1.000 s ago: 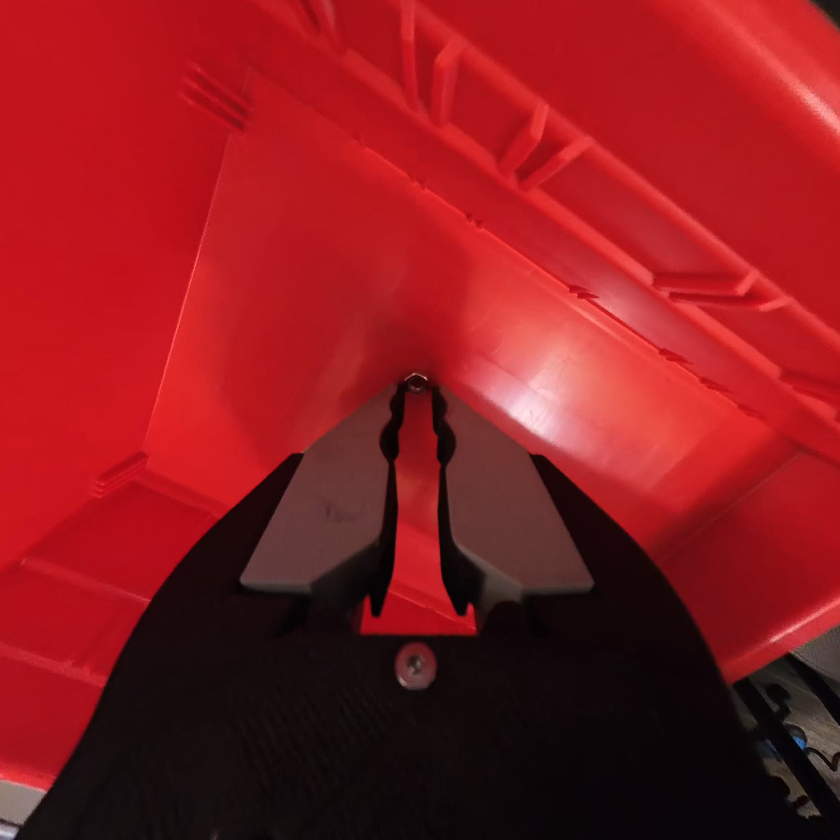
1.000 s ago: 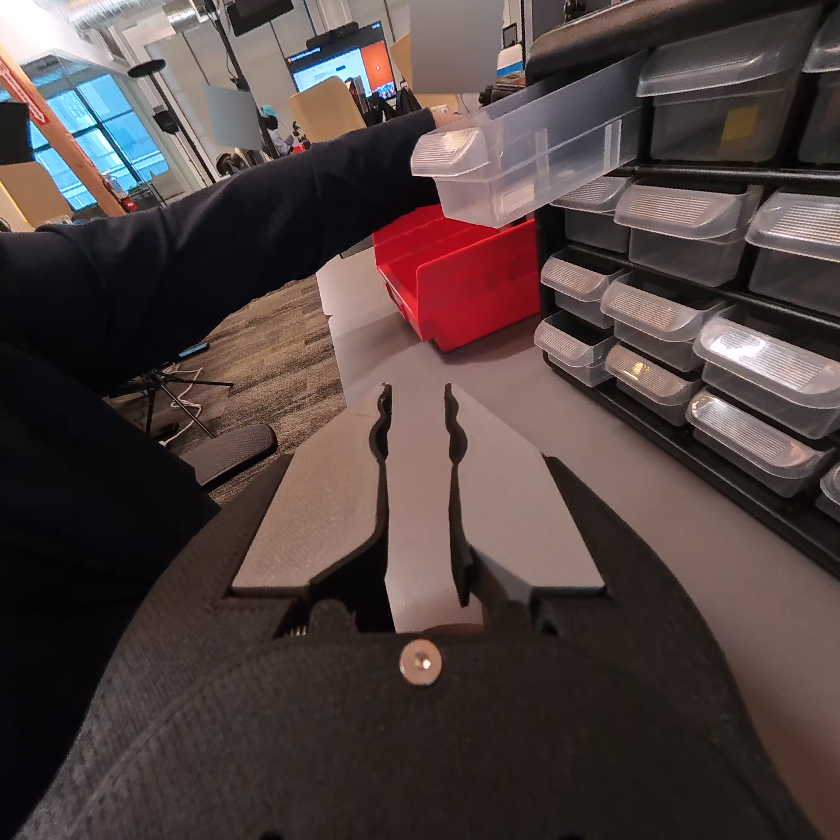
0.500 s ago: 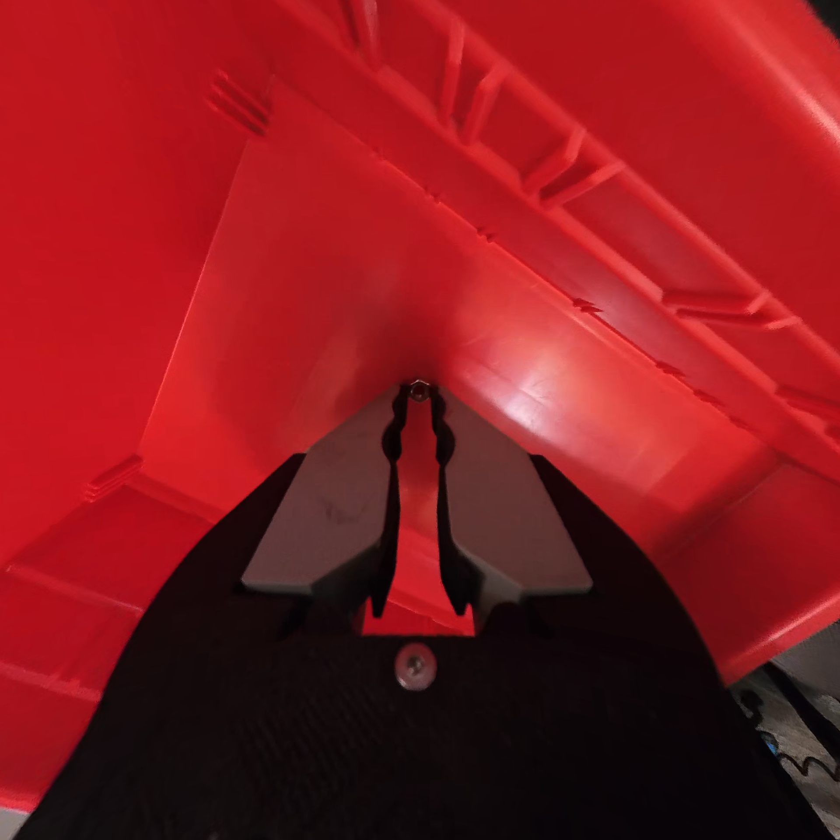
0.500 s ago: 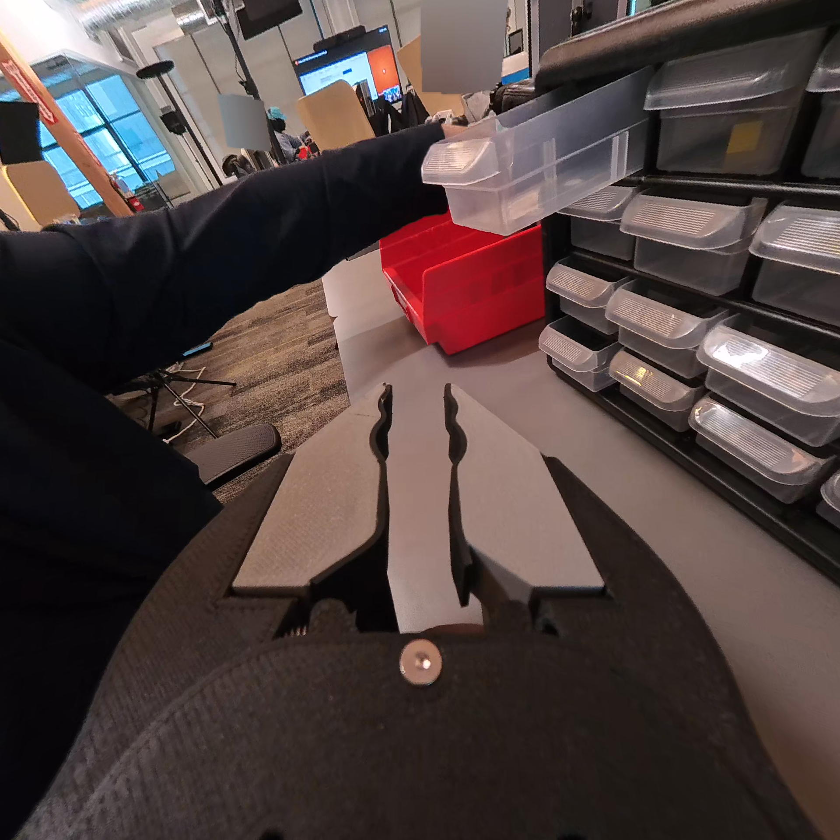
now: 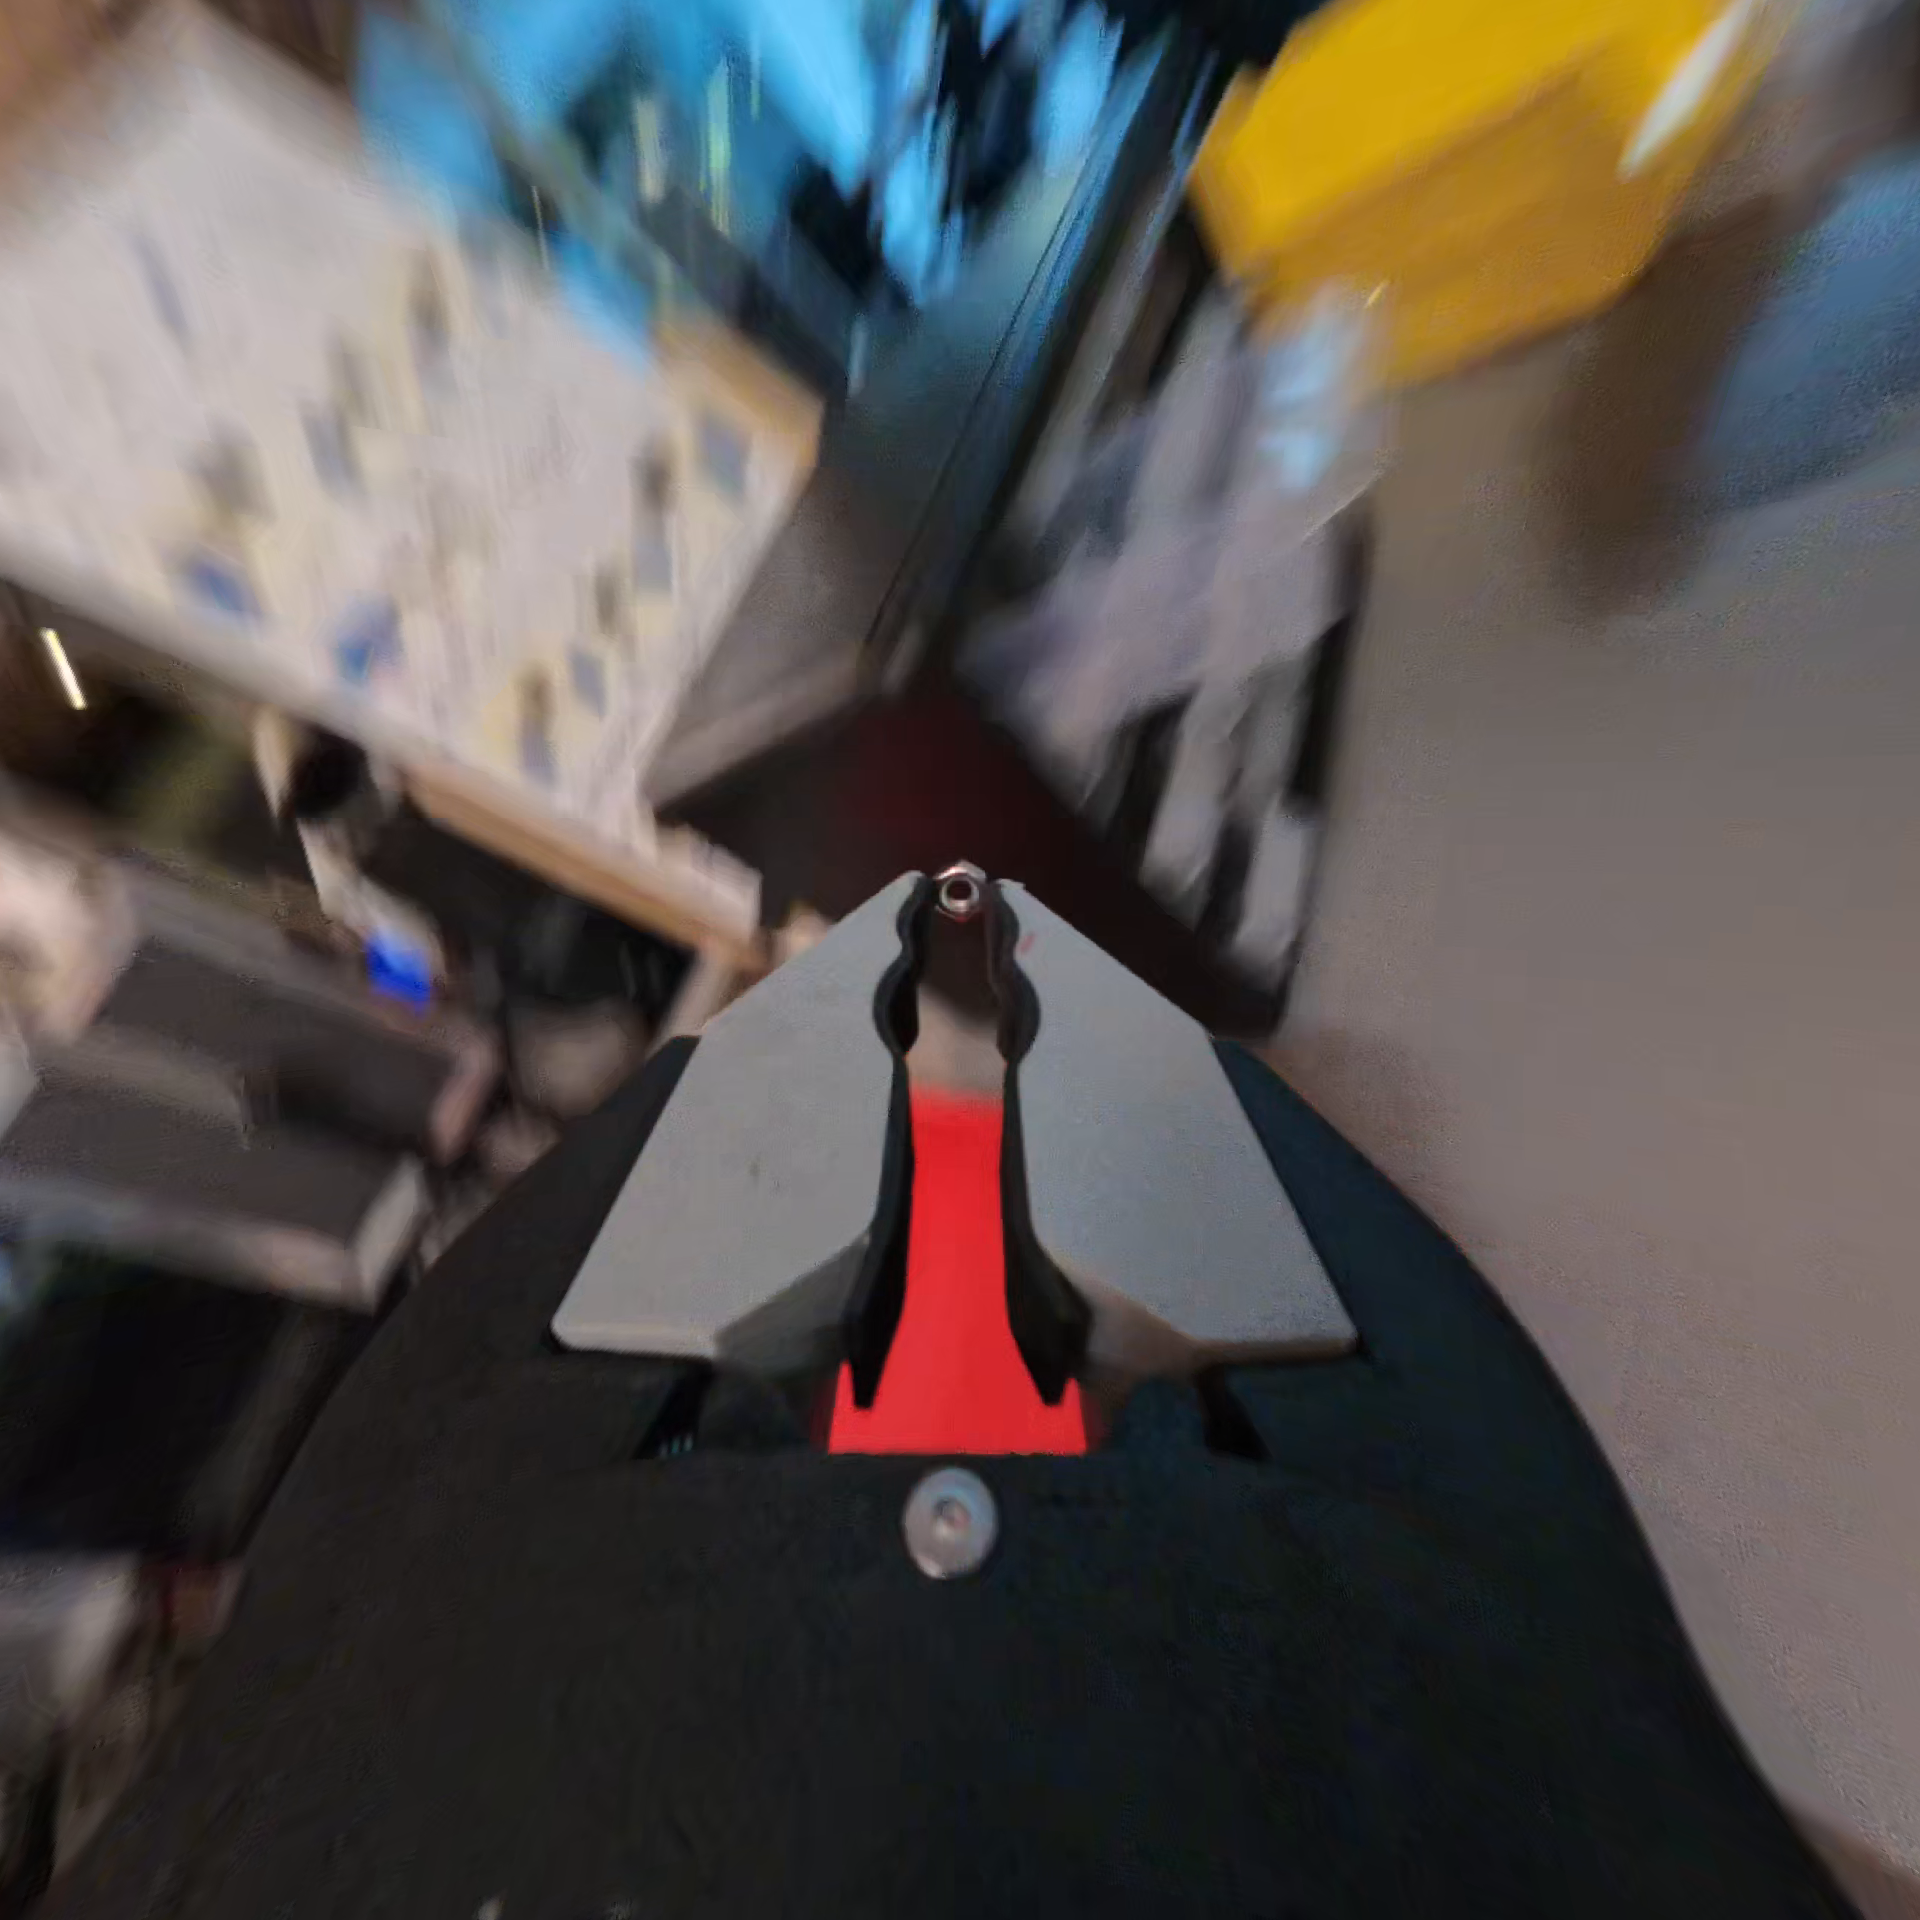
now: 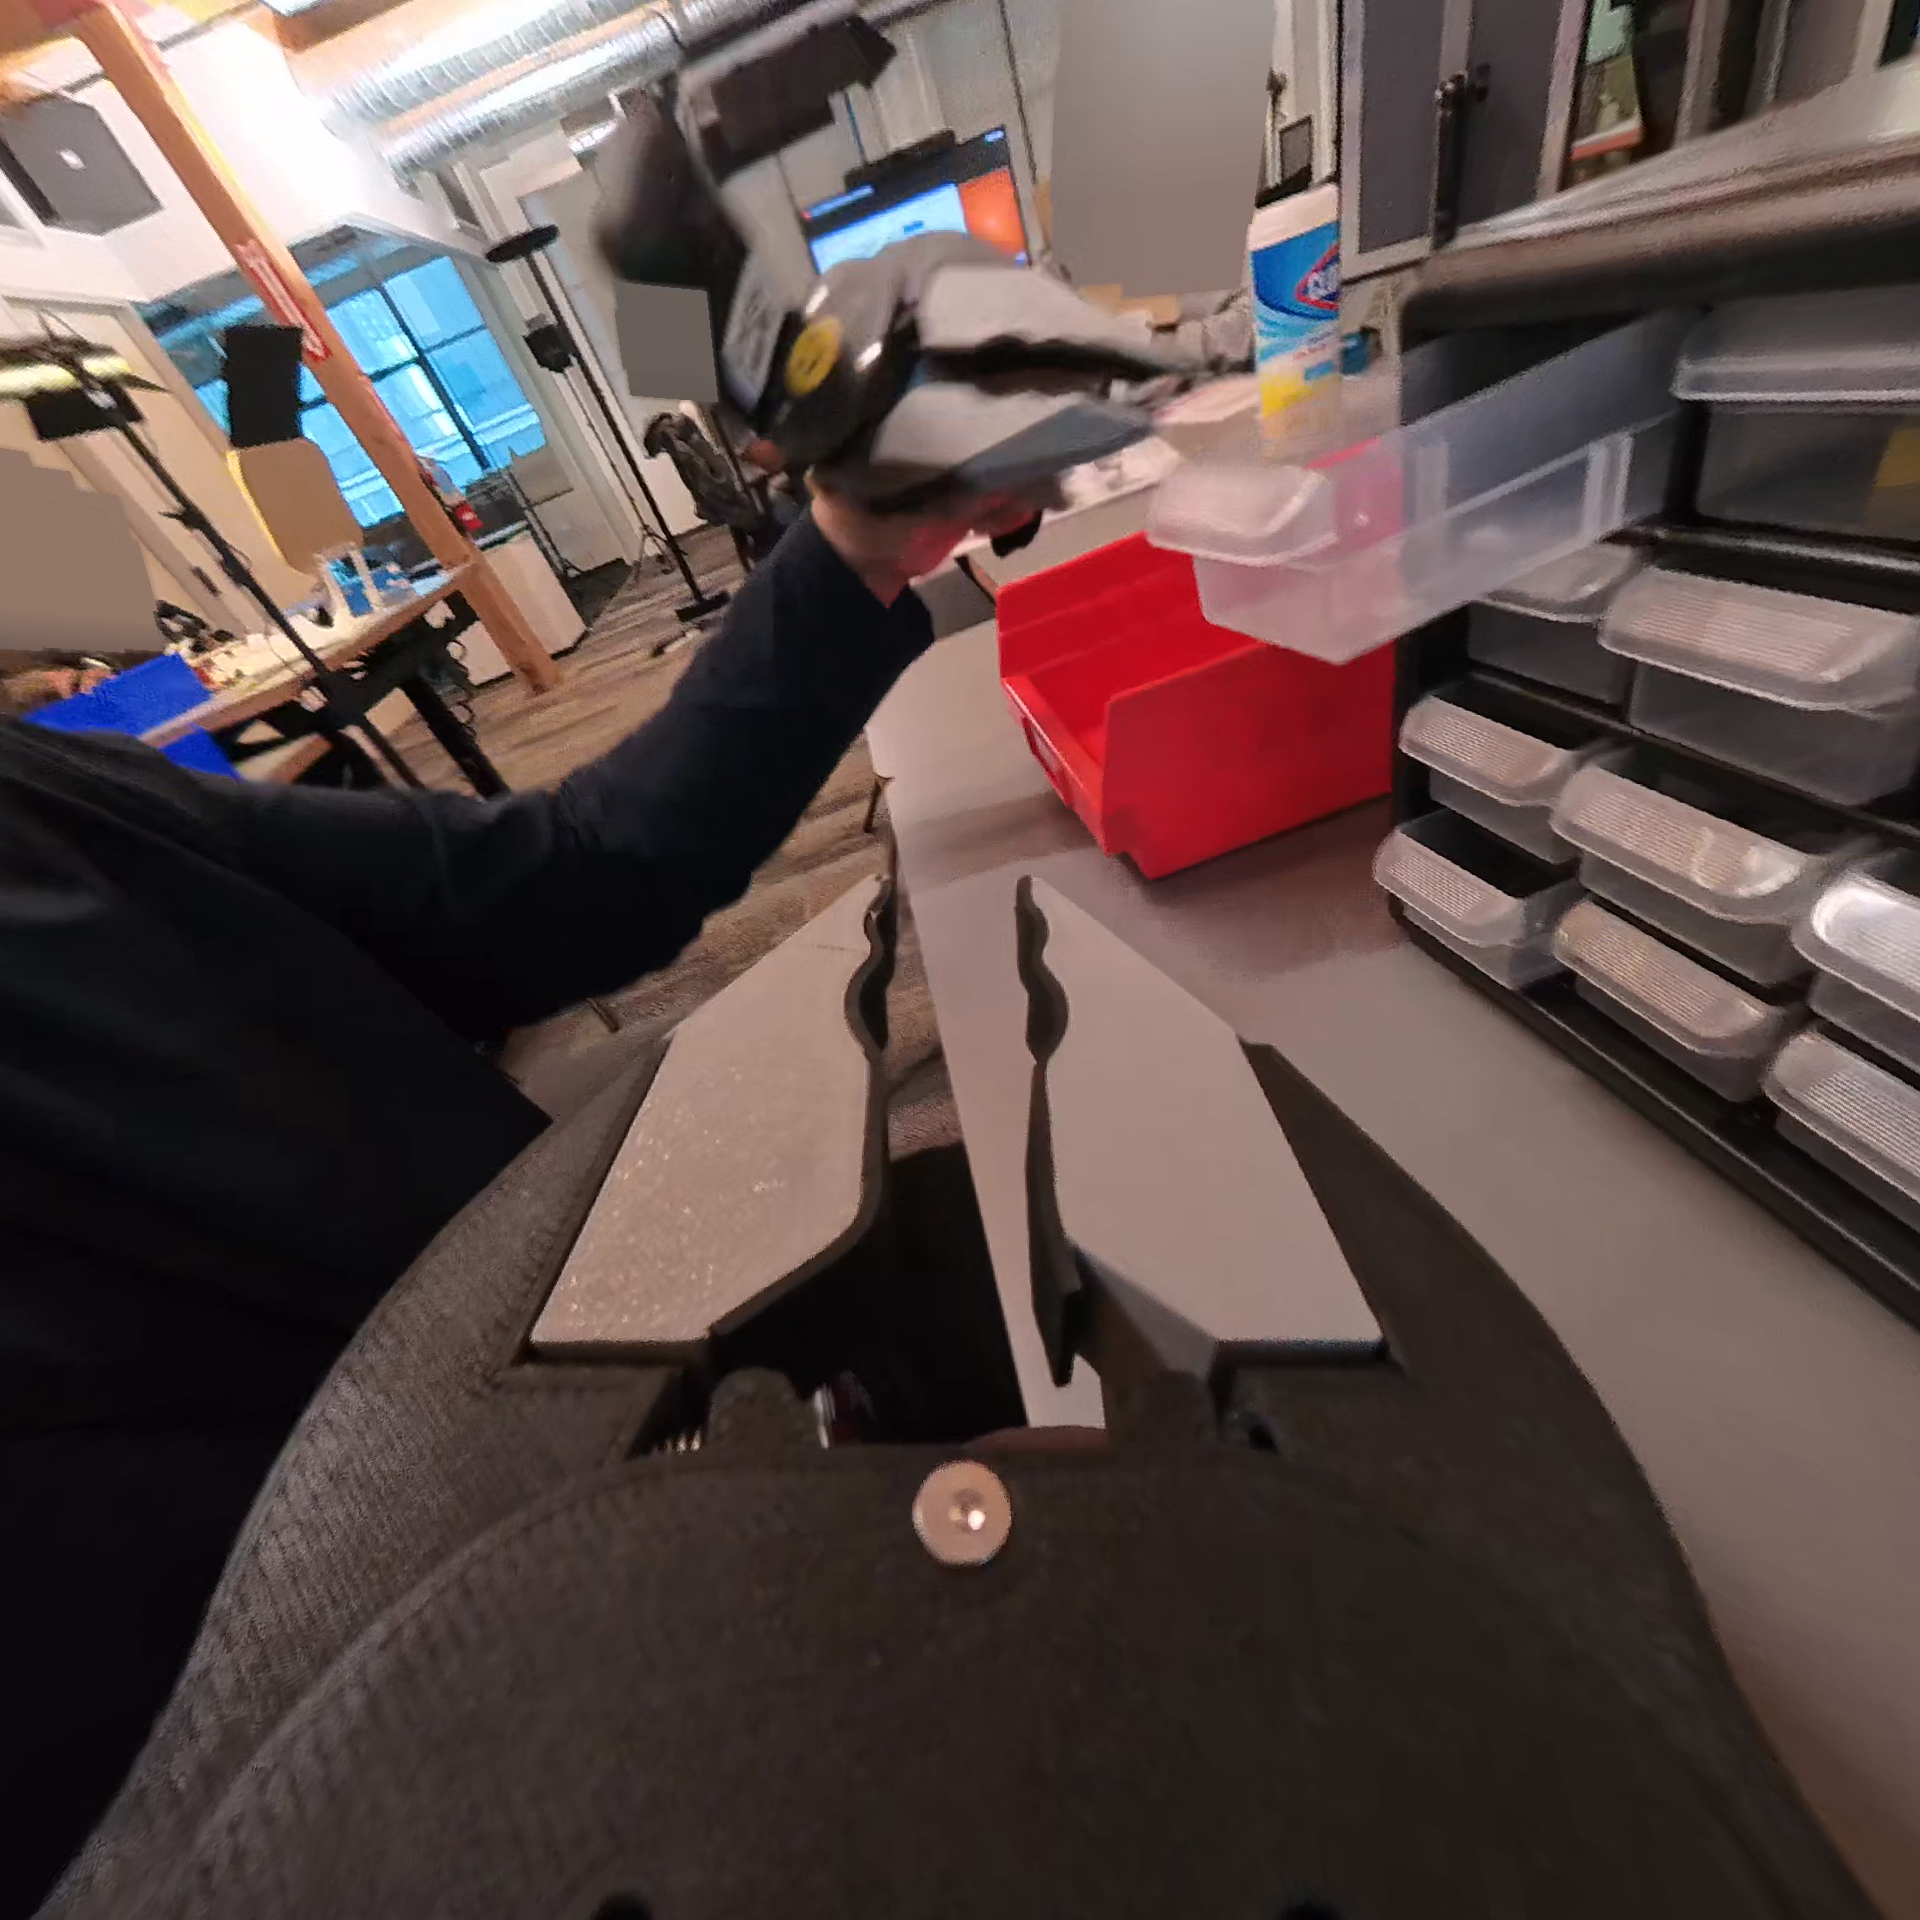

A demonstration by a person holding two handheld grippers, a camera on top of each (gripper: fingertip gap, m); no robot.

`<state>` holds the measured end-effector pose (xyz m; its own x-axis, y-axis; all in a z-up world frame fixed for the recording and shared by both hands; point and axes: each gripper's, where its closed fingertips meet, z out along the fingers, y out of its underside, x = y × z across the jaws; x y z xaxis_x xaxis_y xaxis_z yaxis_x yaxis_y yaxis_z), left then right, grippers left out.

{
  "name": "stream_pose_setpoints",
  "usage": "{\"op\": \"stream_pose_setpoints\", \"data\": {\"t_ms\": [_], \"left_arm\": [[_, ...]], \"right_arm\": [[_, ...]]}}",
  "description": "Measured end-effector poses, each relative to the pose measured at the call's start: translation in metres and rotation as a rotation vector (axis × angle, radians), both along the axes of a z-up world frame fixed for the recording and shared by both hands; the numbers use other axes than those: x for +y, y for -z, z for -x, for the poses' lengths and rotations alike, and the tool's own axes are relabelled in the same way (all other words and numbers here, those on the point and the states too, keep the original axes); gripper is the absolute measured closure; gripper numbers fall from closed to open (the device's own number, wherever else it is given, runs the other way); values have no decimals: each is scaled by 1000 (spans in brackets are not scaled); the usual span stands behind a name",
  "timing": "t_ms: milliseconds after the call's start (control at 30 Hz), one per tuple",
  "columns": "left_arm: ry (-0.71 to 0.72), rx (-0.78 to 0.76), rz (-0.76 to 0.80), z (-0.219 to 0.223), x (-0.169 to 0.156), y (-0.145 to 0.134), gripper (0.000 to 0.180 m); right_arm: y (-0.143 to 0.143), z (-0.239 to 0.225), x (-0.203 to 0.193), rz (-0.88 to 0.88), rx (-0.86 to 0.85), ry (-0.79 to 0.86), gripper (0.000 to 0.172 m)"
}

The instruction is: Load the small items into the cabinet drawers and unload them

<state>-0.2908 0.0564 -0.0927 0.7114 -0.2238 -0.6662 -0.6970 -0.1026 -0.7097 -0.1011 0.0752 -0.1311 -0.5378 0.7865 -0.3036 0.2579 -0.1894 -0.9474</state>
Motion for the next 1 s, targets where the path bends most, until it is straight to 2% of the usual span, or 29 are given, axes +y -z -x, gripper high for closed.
{"op": "stream_pose_setpoints", "data": {"t_ms": [33, 67, 200, 300, 400, 600, 800, 933, 1000], "left_arm": [[126, 37, -108, -37, -14, -14, 173], [191, 46, -178, -63, -26, -24, 173], [329, 87, -259, -139, -50, -35, 173], [368, 133, -320, -174, -59, -38, 173], [401, 143, -358, -195, -68, -41, 173], [430, 123, -404, -207, -77, -44, 173], [422, 146, -429, -206, -78, -46, 173], [411, 149, -427, -200, -78, -44, 173], [414, 145, -429, -199, -79, -44, 173]], "right_arm": [[-6, 0, -4, 16, 9, -13, 153], [-14, 1, -9, 37, 20, -29, 153], [-52, 2, -35, 141, 49, -139, 153], [-74, -1, -58, 174, 62, -223, 152], [-80, -2, -75, 166, 40, -257, 152], [-84, -8, -94, 164, 23, -309, 151], [-74, -3, -108, 137, -37, -339, 151], [-76, 1, -110, 168, -35, -339, 160], [-76, 3, -111, 171, -36, -345, 159]]}}
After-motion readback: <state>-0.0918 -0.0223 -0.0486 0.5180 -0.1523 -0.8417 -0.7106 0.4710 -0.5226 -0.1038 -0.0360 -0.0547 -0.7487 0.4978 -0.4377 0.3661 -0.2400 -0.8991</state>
